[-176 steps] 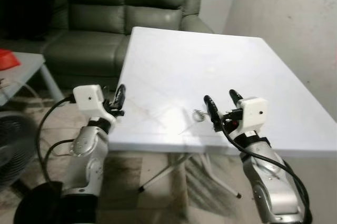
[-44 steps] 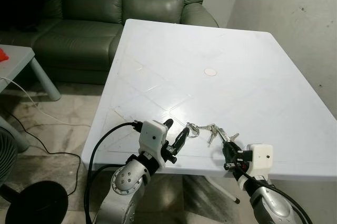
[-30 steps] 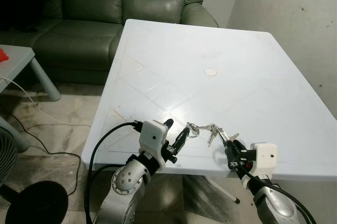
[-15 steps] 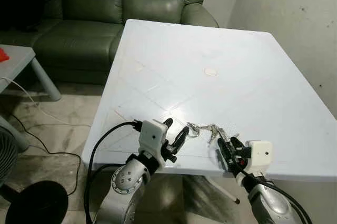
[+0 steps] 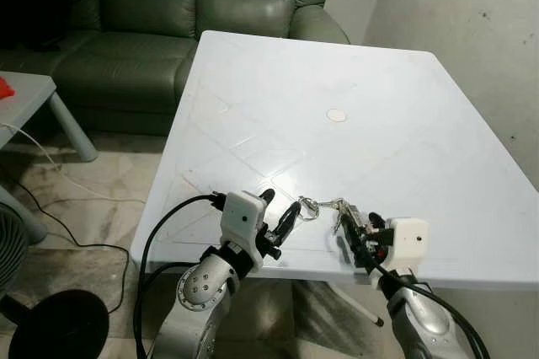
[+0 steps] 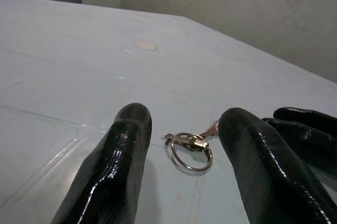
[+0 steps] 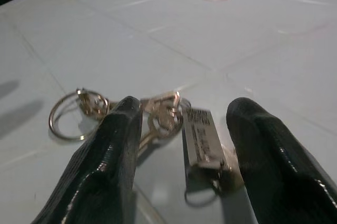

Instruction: Hang keys on a hook

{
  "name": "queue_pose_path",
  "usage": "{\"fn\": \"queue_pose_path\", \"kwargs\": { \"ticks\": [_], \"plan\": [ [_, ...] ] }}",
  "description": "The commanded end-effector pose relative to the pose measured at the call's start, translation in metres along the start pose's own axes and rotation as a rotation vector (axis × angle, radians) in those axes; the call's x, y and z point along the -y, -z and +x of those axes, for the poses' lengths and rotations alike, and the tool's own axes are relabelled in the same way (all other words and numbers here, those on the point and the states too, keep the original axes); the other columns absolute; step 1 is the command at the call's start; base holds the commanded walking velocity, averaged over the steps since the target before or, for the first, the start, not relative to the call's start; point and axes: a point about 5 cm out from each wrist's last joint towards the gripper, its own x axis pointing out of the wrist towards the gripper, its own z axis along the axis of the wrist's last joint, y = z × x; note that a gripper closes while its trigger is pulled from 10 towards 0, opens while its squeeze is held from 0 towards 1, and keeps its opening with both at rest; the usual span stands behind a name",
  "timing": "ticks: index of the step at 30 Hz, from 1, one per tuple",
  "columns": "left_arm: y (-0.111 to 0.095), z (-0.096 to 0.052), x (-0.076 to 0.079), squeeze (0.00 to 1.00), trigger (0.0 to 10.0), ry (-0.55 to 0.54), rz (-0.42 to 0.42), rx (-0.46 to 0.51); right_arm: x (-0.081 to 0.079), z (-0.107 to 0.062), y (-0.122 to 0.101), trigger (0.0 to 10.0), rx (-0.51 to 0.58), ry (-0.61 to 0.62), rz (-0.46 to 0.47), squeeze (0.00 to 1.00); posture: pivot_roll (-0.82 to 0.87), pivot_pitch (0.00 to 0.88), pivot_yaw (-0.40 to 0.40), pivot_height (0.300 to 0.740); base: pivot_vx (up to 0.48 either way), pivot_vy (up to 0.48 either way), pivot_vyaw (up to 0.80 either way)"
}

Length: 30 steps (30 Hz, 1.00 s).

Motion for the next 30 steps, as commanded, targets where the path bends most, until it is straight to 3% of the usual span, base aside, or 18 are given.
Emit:
{"fn": "queue_pose_path", "kwargs": {
  "ticks": [1, 19, 20, 21, 22, 23, 24, 25, 26, 30],
  "plan": [
    [-0.006, 0.002, 0.003, 0.00, 10.0, 0.008, -0.003, 0.019, 0.006, -0.001, 0.002, 10.0, -0.010, 0.027, -0.003, 0.00, -0.06, 0.063, -0.071, 0.740, 0.000, 0.000, 0.00],
    [-0.006, 0.000, 0.005, 0.00, 10.0, 0.004, -0.006, 0.018, 0.010, -0.006, 0.020, 10.0, -0.121, 0.019, -0.073, 0.00, -0.05, 0.072, -0.076, 0.740, 0.000, 0.000, 0.00],
    [-0.006, 0.000, 0.005, 0.00, 10.0, 0.003, -0.007, 0.018, 0.009, -0.007, 0.021, 7.0, -0.123, 0.011, -0.071, 0.00, -0.05, 0.072, -0.076, 0.740, 0.000, 0.000, 0.00],
    [-0.006, -0.001, 0.005, 0.00, 10.0, 0.003, -0.008, 0.018, 0.010, -0.007, 0.021, 7.7, -0.126, 0.013, -0.076, 0.00, -0.05, 0.073, -0.077, 0.740, 0.000, 0.000, 0.00],
    [-0.006, -0.001, 0.005, 0.00, 10.0, 0.003, -0.008, 0.018, 0.010, -0.007, 0.021, 7.7, -0.126, 0.013, -0.076, 0.00, -0.05, 0.073, -0.077, 0.740, 0.000, 0.000, 0.00],
    [-0.006, -0.001, 0.005, 0.00, 10.0, 0.002, -0.008, 0.018, 0.010, -0.008, 0.021, 3.6, -0.125, 0.015, -0.077, 0.00, -0.05, 0.073, -0.077, 0.740, 0.000, 0.000, 0.00],
    [-0.006, -0.001, 0.005, 0.00, 10.0, 0.002, -0.008, 0.018, 0.010, -0.008, 0.021, 2.1, -0.124, 0.015, -0.076, 0.00, -0.05, 0.074, -0.077, 0.740, 0.000, 0.000, 0.00],
    [-0.006, -0.001, 0.005, 0.00, 10.0, 0.003, -0.008, 0.018, 0.010, -0.008, 0.021, 2.1, -0.122, 0.015, -0.075, 0.00, -0.05, 0.074, -0.077, 0.740, 0.000, 0.000, 0.00],
    [-0.006, -0.001, 0.005, 0.00, 10.0, 0.002, -0.008, 0.018, 0.011, -0.008, 0.021, 0.0, -0.120, 0.015, -0.071, 0.00, -0.05, 0.073, -0.077, 0.740, 0.000, 0.000, 0.00],
    [-0.005, -0.001, 0.006, 0.00, 10.0, 0.003, -0.009, 0.017, 0.013, -0.009, 0.020, 0.0, -0.113, 0.024, -0.073, 0.00, -0.05, 0.073, -0.077, 0.740, 0.000, 0.000, 0.00]
  ]
}}
